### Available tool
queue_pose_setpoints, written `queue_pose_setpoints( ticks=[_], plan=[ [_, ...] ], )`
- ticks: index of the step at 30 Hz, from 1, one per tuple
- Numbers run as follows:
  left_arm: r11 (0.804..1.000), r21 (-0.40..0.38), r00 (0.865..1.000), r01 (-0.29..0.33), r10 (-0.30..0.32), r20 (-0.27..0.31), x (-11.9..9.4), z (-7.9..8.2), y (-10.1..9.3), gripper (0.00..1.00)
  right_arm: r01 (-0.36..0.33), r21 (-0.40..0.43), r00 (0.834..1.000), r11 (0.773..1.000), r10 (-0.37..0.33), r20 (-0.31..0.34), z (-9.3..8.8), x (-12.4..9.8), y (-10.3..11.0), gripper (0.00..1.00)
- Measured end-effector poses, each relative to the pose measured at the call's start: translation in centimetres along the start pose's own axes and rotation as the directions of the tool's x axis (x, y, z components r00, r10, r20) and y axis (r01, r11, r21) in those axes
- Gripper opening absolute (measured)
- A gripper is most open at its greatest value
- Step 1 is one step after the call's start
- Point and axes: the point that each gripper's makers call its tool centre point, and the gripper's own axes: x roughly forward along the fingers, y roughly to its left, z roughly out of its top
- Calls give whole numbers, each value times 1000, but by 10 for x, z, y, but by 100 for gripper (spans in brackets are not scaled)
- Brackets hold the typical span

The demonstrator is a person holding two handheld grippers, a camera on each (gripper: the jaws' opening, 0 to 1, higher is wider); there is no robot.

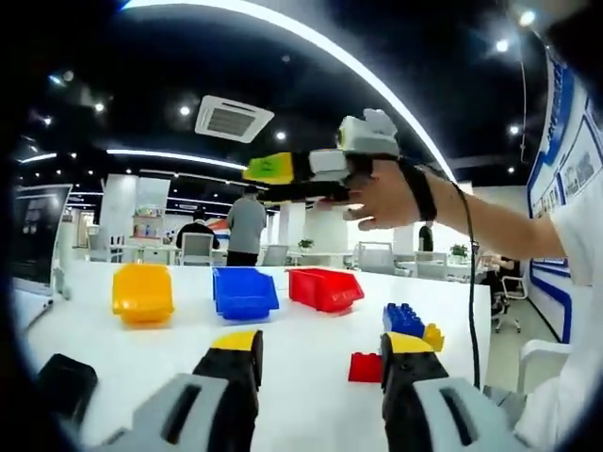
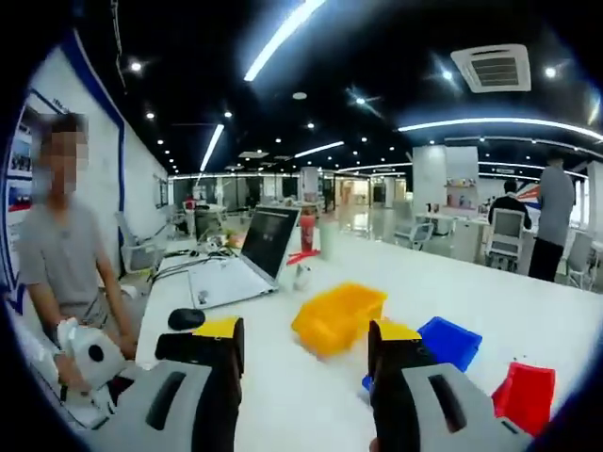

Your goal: Take apart the toy blocks one by one and place each separated block into its matching bin, sorting the blocks by their type until all the connected pieces are disassembled and separated into the correct bins

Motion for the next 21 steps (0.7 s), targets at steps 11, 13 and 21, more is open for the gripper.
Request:
queue_pose_setpoints(
  ticks=[11,13,21],
  plan=[
    [1000,3,1000,7,-7,23,3,15,-4,51,136,31,985,990,-138,103,-20,-119,-13,52],
    [1000,0,1000,9,-9,28,3,18,-4,51,162,27,979,986,-164,117,-27,-138,-13,53],
    [999,-12,999,30,-29,39,4,29,-12,55,238,90,958,967,-249,141,-67,-191,-3,51]
  ],
)
